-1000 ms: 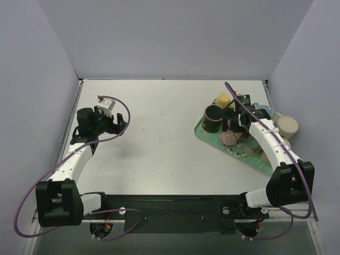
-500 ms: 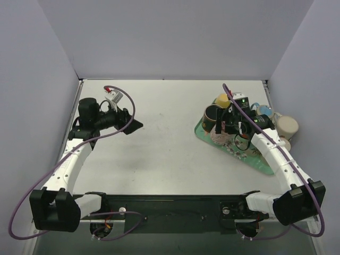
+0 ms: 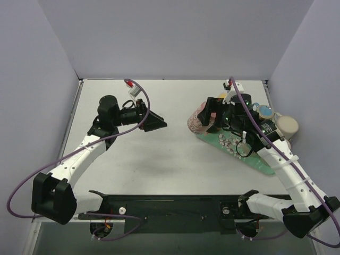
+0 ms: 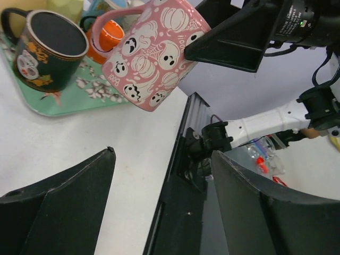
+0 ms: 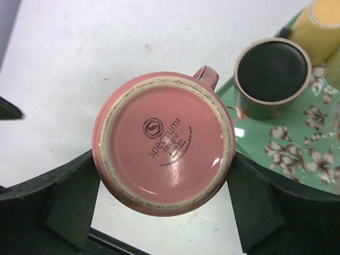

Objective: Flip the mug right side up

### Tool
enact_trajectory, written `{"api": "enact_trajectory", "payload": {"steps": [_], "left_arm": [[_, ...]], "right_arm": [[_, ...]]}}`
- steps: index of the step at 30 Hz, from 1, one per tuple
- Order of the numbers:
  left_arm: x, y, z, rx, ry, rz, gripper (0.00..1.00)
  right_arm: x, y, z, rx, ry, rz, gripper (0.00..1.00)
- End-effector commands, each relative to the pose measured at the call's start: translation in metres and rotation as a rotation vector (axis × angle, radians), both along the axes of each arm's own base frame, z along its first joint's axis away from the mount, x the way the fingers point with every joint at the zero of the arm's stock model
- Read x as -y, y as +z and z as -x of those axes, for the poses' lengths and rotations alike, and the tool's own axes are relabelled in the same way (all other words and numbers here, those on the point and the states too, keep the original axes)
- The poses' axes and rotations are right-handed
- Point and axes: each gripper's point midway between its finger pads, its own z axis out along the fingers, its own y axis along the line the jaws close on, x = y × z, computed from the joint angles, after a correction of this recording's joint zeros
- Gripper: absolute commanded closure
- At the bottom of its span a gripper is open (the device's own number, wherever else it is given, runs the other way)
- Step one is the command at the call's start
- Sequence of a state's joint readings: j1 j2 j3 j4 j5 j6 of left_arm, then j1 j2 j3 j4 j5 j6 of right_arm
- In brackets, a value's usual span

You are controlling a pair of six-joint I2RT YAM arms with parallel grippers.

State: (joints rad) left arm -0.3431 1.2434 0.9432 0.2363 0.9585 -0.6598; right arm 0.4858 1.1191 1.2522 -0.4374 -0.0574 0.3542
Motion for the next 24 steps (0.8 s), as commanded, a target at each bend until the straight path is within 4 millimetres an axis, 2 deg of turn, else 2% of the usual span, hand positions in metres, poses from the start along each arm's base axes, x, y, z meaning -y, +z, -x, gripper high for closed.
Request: {"api": "enact_trajectory", "payload": {"steps": [1,5,6,7,9,10,13,21,23,24], "left_arm": [[0.028,0.022,0.008,-0.039,-0.049,0.091,0.17],[0.043,0.008,0.007,-0.109,-0.057,0.097,0.18],[0.046,0.011,0.006,-0.109,-0.061,0.121,0.18],[0.049,0.005,0.007,-0.128,-0.061,0.124,0.18],[0.059,-0.001,0.007,-0.154,-0.071,0.132,0.18],[0.063,-0.01,0.004,-0.19,-0.073,0.117,0.18],[0.068,-0.019,0.003,-0.244,-0.099,0.123,0.19],[0.073,-0.015,0.001,-0.314,-0.112,0.241,0.25],[0.07,-0.009,0.0,-0.316,-0.095,0.296,0.26],[0.068,0.001,0.001,-0.315,-0.095,0.345,0.26]], "right_arm": [[-0.026,0.093,-0.006,0.244,0.011,-0.246,1.0],[-0.038,0.111,-0.003,0.281,0.034,-0.303,1.0],[-0.04,0.111,-0.004,0.282,0.038,-0.302,1.0],[-0.04,0.111,-0.004,0.285,0.031,-0.298,1.0],[-0.039,0.102,-0.007,0.26,0.011,-0.275,1.0],[-0.039,0.098,-0.009,0.253,0.003,-0.271,1.0],[-0.038,0.092,-0.011,0.252,-0.009,-0.277,1.0],[-0.042,0.099,-0.015,0.273,-0.013,-0.311,1.0],[-0.043,0.1,-0.016,0.273,-0.016,-0.32,1.0],[-0.044,0.102,-0.017,0.278,-0.017,-0.328,1.0]]}}
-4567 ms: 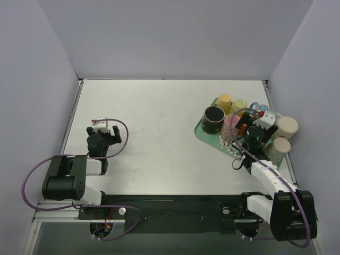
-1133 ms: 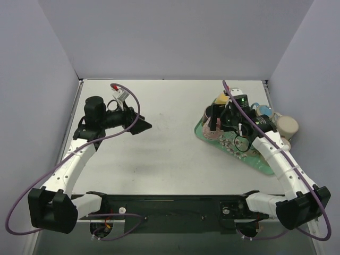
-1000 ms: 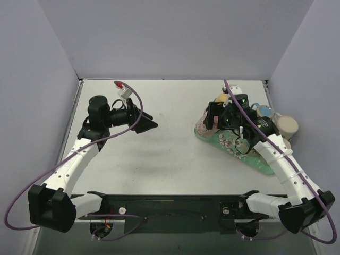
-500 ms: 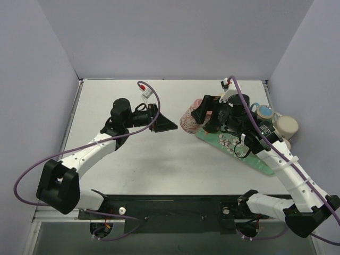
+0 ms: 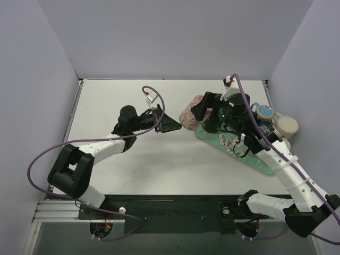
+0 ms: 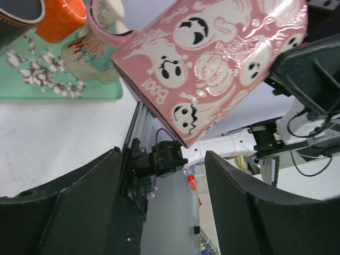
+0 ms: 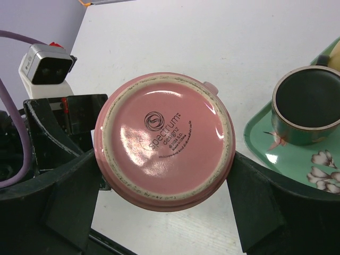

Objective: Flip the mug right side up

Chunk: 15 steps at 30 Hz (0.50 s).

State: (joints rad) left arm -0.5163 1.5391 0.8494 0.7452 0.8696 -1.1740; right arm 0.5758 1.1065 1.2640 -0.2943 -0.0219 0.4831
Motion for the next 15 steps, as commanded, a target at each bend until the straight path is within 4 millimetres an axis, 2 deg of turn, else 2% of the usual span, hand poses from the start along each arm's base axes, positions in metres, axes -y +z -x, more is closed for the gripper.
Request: {"api": "enact_trajectory", "payload": {"steps": [1,6,12,15], "left_arm": [[-0.005,0.052,0.005,0.083,0.027,0.213,0.28],[-0.007,0.072,0.004,0.017,0.032,0.309,0.3],[0.005,0.068,0.008,-0.015,0.004,0.313,0.32],[0.004,0.078,0.004,-0.022,-0.001,0.361,0.32]], "right_arm": [[-0.005,0.061,-0.017,0.176,-0.051,-0.156,1.0],[-0.009,0.068,-0.018,0.19,-0.043,-0.197,1.0],[-0.023,0.069,-0.02,0.183,-0.006,-0.238,1.0],[-0.03,0.062,-0.019,0.156,0.018,-0.257,1.0]]}}
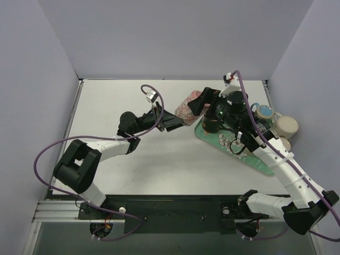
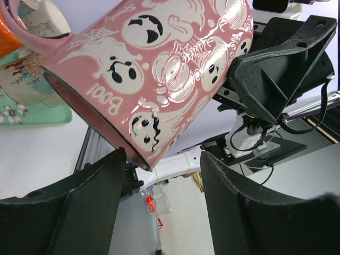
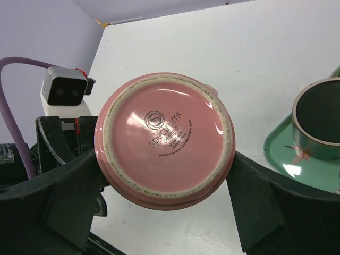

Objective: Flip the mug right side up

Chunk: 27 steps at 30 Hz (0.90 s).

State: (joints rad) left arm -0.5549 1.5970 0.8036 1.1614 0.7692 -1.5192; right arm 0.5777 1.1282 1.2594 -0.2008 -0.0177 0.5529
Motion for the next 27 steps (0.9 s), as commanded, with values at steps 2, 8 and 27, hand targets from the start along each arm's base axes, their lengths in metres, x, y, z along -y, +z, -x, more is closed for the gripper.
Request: {"api": "enact_trajectory", "payload": {"steps": [2,8,27], "left_arm": [[-0.003,0.042,-0.002,0.058,-0.011,0.141,0.36],[-0.008,0.048,-0.006,0.071,0.017,0.154,0.57],[-0.128,-0.075,-0.096,0.566,0.431,-1.127,1.0]], "right_arm": [[-0.025,0.051,-0.007,0.148,0.05,-0.193,1.0],[-0.041,0.024,-0.009,0.095,0.083,-0.211,1.0],[0.024,-0.085,-0.008,-0.098,-0.145,0.199,0.17]]}}
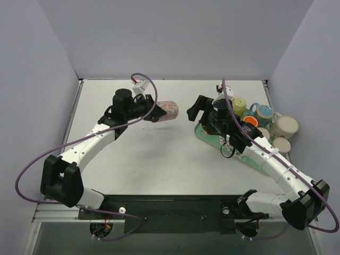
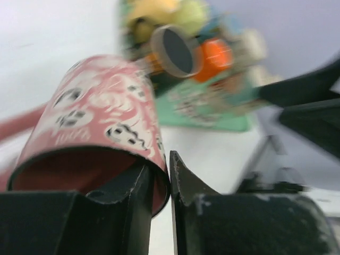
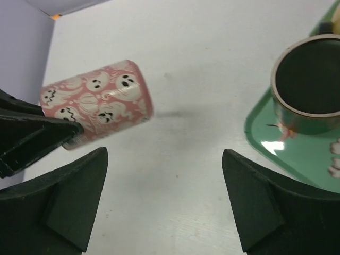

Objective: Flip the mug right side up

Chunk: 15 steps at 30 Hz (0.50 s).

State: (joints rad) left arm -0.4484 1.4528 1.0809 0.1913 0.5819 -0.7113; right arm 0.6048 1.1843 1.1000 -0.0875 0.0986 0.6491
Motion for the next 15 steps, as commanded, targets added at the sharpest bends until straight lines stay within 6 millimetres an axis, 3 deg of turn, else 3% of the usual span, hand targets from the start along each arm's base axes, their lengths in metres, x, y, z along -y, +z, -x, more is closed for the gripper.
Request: {"api": "enact_trajectory", "payload": {"steps": [1,9,15], "left_arm": [[-0.1,-0.051,-0.014,0.279,0.099,-0.734,1.0],[-0.199,-0.087,0.001,0.281,-0.039,-1.353,1.0],[-0.243,-0.114,0.027,0.099,-0.31,-1.538,1.0]], "right_arm": [[0.029,-0.019,0.01,-0.009,-0.022,0.2,0.17],[0.032,-0.028,0.013,-0.029,-0.003,0.25,0.17],[0.037,-0.038,0.016,-0.053,0.011,0.3,0.16]]}}
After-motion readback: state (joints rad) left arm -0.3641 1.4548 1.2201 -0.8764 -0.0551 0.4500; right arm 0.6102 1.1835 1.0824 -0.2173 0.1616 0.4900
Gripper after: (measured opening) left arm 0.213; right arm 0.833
